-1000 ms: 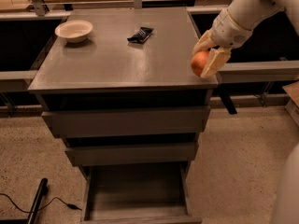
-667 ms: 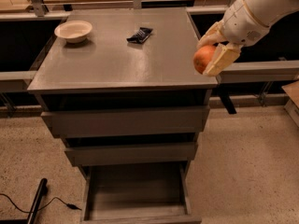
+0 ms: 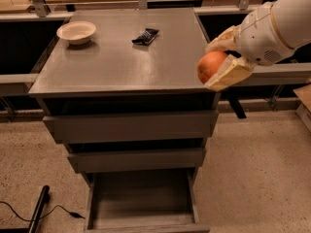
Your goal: Place orange into bottom drawer
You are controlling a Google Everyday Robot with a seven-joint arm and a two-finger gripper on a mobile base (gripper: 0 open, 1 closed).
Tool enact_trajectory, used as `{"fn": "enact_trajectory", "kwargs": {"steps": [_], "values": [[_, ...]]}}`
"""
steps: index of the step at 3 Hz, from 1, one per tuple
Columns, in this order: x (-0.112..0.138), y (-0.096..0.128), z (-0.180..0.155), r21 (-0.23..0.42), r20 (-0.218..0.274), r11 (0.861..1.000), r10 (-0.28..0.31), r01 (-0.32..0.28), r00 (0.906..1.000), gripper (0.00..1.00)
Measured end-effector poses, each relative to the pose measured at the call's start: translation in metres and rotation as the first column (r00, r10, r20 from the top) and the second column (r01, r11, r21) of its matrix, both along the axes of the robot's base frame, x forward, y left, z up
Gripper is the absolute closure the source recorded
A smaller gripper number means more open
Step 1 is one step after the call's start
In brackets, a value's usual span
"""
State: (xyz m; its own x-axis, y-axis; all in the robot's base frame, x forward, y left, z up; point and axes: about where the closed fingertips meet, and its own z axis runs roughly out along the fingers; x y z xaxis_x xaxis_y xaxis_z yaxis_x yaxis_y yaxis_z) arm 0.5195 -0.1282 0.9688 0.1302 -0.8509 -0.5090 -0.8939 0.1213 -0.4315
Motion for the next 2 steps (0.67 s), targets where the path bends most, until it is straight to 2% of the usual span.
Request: {"fn": "enact_trajectory", "kwargs": {"steps": [1, 2], "values": [[0.0003, -0.0001, -0.001, 0.0, -0.001, 1.0, 0.0, 0.0, 1.0, 1.0], [0.002, 0.0045, -0.0091, 0.037, -0.009, 0.999, 0.012, -0.012, 0.9999, 1.0]]}}
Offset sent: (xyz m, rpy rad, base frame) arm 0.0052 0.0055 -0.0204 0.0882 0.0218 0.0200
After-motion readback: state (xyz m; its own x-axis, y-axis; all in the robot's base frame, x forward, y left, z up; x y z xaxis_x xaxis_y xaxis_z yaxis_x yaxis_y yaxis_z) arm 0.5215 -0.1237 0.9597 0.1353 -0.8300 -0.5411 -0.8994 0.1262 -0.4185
